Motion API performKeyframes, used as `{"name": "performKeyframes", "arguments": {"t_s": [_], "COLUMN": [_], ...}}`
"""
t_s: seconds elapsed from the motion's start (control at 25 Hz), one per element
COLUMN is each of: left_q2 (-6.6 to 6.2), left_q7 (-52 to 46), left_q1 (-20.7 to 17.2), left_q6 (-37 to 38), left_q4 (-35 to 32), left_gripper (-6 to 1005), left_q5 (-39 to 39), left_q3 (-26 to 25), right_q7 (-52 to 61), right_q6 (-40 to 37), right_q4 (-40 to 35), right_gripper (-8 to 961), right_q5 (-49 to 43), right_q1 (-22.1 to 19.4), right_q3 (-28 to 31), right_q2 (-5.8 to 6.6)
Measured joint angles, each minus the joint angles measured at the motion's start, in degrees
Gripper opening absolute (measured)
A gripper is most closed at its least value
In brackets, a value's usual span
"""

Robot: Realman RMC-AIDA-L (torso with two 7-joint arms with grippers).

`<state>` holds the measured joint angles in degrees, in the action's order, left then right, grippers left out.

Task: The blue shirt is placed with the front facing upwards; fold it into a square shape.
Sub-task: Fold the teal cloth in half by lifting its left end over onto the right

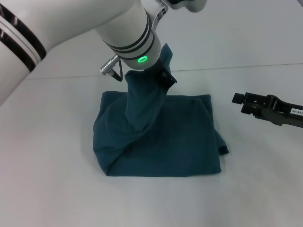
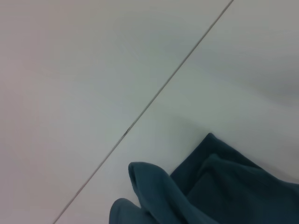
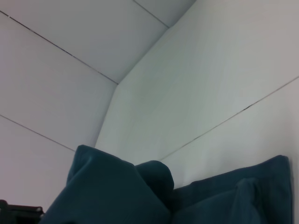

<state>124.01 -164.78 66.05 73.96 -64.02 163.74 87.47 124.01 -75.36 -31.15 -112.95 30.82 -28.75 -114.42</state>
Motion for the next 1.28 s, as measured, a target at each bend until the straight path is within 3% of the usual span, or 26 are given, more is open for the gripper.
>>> {"name": "performKeyframes", "arguments": {"t_s": [0.44, 1.0, 1.28], "left_q2": [-0.45, -0.06, 0.00], "left_q7": [-3.1, -0.2, -0.3], "left_q1": [0.8, 0.4, 0.0], "left_q6": [-2.5, -4.3, -4.6], "left_q4": [3.9, 4.1, 1.8], "left_gripper": [132, 158, 311], "left_q5": [0.1, 0.0, 0.0], "left_q3": [-3.4, -2.9, -3.3], "right_q7": [0.2, 0.1, 0.1], "right_q6": [0.0, 0.0, 0.2], "right_q4": [0.1, 0.2, 0.2], "right_gripper": [703, 703, 703], "right_q5": [-0.1, -0.1, -0.1], "right_q1": [0.3, 0.3, 0.0], "right_q3": [-0.1, -0.1, -0.1], "right_q2": [-0.08, -0.10, -0.01]}}
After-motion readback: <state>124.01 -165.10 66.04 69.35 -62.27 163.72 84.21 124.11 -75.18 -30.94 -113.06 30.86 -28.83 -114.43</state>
